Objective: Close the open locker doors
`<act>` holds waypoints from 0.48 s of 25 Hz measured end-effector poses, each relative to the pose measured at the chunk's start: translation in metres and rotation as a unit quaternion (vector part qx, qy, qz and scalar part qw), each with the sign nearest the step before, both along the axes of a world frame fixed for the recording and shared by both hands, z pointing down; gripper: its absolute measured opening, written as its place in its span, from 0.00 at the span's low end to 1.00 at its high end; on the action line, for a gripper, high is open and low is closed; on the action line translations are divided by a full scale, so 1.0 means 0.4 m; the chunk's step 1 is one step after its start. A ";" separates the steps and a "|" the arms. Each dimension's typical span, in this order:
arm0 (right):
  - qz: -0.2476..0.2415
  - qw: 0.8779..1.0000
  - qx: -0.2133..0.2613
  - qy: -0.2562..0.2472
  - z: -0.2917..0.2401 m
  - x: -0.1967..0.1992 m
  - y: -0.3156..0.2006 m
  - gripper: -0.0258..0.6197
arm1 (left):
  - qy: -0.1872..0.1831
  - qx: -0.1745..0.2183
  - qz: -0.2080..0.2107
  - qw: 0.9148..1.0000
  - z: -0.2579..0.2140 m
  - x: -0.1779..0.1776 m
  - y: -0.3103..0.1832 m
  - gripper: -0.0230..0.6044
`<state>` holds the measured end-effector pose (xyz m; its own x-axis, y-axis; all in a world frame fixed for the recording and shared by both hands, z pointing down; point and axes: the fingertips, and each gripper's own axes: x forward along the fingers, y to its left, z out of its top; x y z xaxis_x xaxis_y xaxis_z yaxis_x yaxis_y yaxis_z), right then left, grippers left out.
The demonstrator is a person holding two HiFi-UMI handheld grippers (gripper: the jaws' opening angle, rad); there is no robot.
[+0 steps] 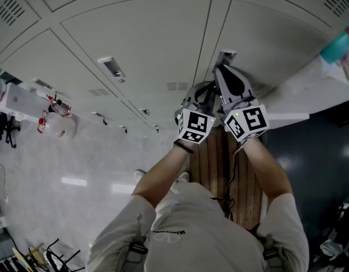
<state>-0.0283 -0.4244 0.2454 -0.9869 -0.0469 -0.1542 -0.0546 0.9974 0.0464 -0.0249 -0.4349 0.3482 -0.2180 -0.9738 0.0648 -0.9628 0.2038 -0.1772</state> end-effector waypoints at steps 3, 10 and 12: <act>0.011 1.000 0.000 -0.003 0.013 0.024 -0.002 0.05 | -0.002 0.001 0.002 1.000 -0.001 -0.002 -0.001 0.04; 0.024 0.999 -0.015 -0.017 -0.001 0.132 0.060 0.05 | -0.002 0.023 0.024 0.999 -0.027 0.009 0.043 0.04; 0.024 0.999 -0.019 -0.013 0.000 0.163 0.092 0.05 | -0.005 0.033 0.035 0.999 -0.055 0.017 0.099 0.04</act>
